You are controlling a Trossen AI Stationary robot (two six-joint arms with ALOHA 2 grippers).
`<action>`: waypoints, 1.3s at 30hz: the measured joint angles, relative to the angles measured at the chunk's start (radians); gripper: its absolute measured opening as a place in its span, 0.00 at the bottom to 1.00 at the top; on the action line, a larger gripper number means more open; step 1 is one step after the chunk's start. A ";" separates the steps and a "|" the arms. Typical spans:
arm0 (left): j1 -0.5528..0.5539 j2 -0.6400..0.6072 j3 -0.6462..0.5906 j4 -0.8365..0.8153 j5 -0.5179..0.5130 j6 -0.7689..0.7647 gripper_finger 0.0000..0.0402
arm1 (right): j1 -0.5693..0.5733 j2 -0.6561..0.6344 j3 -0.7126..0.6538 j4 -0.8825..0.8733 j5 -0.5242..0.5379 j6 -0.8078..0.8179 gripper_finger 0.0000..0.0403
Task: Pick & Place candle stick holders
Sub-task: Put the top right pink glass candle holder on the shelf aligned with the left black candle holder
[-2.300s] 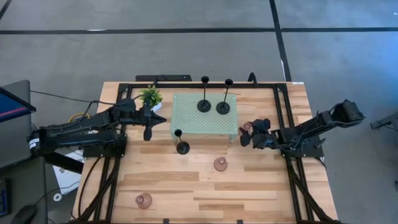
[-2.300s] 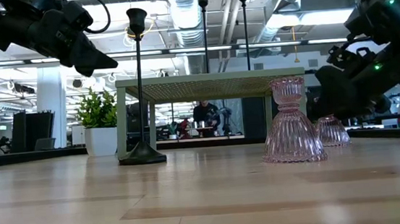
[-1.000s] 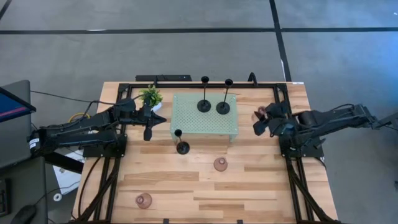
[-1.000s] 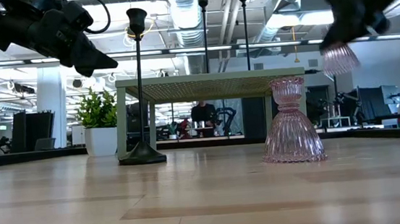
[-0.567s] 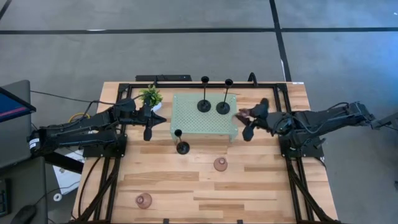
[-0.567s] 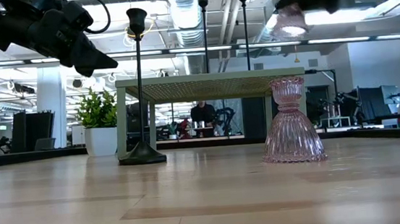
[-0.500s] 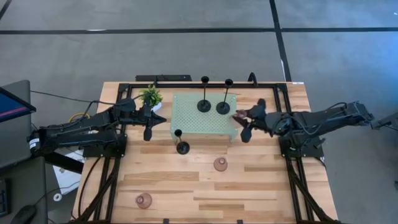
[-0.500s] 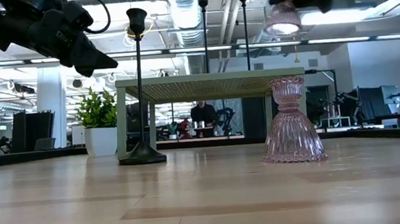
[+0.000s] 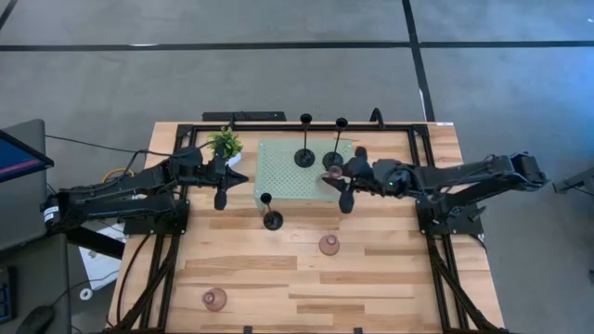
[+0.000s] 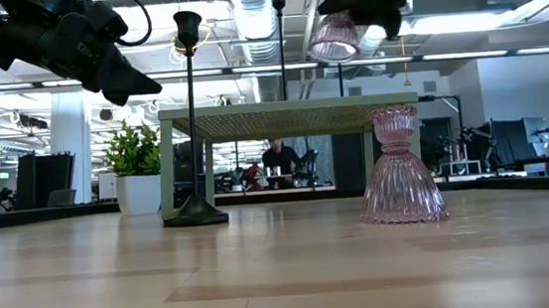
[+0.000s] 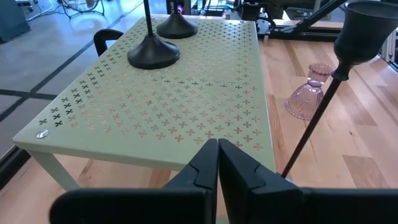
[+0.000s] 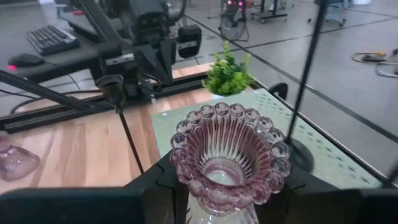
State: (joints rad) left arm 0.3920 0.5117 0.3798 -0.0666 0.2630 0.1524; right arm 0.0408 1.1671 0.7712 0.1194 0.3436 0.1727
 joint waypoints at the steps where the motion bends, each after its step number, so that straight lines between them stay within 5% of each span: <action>1: 0.000 0.000 0.000 0.000 0.000 0.000 0.03 | -0.011 0.010 0.000 0.009 -0.020 0.000 0.29; 12: 0.000 0.000 0.000 0.001 0.000 0.000 0.03 | -0.080 0.147 0.042 0.094 -0.186 -0.013 0.29; 23: 0.000 0.000 0.000 0.001 0.000 0.000 0.03 | -0.095 0.292 0.216 -0.035 -0.189 -0.103 0.29; 39: 0.000 0.000 0.000 0.001 0.000 0.000 0.03 | -0.117 0.359 0.229 -0.029 -0.208 -0.103 0.29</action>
State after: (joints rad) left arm 0.3920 0.5117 0.3798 -0.0658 0.2627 0.1524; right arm -0.0762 1.5261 0.9997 0.0905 0.1352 0.0692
